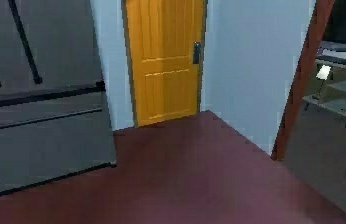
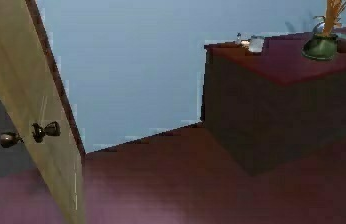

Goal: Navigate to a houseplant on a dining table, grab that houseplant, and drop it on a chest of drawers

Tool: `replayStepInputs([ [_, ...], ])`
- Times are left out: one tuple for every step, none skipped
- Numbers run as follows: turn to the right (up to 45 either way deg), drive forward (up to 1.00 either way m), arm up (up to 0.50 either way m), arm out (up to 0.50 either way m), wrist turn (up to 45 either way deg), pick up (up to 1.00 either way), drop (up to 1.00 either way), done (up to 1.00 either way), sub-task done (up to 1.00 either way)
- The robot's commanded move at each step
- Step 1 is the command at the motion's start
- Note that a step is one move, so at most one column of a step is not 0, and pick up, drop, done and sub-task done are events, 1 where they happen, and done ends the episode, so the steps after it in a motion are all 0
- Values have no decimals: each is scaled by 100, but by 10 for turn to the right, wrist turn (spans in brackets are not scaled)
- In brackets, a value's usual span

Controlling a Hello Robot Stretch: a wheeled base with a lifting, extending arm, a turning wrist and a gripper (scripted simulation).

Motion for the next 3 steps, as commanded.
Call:
replayStepInputs([
  [0,100,0,0,0,0,0,0,0],
  [450,0,0,0,0,0,0,0,0],
  [300,0,0,0,0,0,0,0,0],
])
